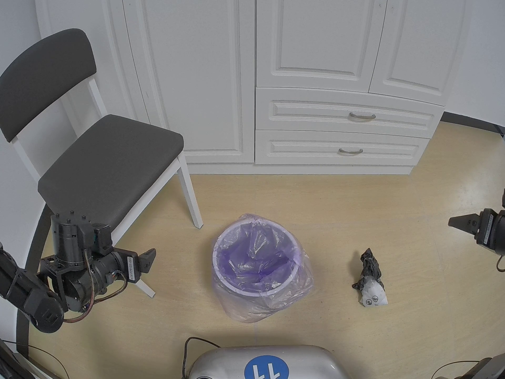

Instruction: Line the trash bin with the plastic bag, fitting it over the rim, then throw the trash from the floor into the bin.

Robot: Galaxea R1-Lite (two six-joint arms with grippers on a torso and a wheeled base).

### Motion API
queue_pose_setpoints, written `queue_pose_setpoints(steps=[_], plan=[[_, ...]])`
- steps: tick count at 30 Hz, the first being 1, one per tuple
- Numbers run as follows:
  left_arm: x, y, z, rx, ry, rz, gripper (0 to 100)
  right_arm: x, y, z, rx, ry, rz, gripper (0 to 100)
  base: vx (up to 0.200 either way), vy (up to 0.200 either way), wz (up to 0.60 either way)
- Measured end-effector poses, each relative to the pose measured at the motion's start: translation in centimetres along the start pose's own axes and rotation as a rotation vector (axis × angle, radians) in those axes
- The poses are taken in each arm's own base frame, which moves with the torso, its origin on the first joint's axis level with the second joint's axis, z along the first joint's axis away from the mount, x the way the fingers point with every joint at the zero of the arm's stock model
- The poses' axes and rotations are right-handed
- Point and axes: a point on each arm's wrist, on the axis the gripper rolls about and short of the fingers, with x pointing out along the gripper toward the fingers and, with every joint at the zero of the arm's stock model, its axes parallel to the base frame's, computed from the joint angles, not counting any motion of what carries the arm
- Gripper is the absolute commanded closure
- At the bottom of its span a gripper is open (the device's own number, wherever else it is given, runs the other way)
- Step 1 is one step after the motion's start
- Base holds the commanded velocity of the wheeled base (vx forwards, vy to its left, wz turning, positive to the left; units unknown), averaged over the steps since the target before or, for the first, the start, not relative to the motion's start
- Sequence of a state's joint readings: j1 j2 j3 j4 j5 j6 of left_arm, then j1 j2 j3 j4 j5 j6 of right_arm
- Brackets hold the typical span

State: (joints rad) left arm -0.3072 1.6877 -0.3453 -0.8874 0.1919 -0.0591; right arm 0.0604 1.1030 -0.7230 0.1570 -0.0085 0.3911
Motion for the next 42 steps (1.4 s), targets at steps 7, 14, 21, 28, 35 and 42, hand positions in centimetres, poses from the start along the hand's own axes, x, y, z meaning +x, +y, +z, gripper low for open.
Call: queue_pose_setpoints(steps=[7, 14, 21, 28, 35, 42], plan=[[-1.8, 0.4, -0.1, -0.005, -0.032, 0.009, 0, -3.5, -1.0, -1.2, 0.025, -0.091, 0.006, 0, 0.000, 0.000, 0.00], [-3.3, 0.8, -0.2, -0.009, -0.054, 0.004, 0, -5.7, -2.1, -2.9, 0.121, -0.166, 0.000, 0, 0.000, 0.000, 0.00], [-3.8, 0.7, 0.2, -0.010, -0.081, -0.005, 0, -6.7, -2.5, -3.4, 0.138, -0.218, -0.016, 0, 0.000, 0.000, 0.00], [-3.9, 0.6, 0.3, -0.010, -0.086, -0.047, 0, -6.6, -2.2, -2.9, 0.125, -0.240, 0.027, 0, 0.000, 0.000, 0.00], [-3.0, 0.2, 1.3, -0.007, -0.090, -0.099, 0, -4.4, -1.9, -1.2, 0.085, -0.243, 0.033, 0, 0.000, 0.000, 0.00], [0.7, -1.6, 2.0, 0.012, -0.047, -0.144, 0, -0.3, -1.7, 1.2, -0.033, -0.169, -0.005, 0, 0.000, 0.000, 0.00]])
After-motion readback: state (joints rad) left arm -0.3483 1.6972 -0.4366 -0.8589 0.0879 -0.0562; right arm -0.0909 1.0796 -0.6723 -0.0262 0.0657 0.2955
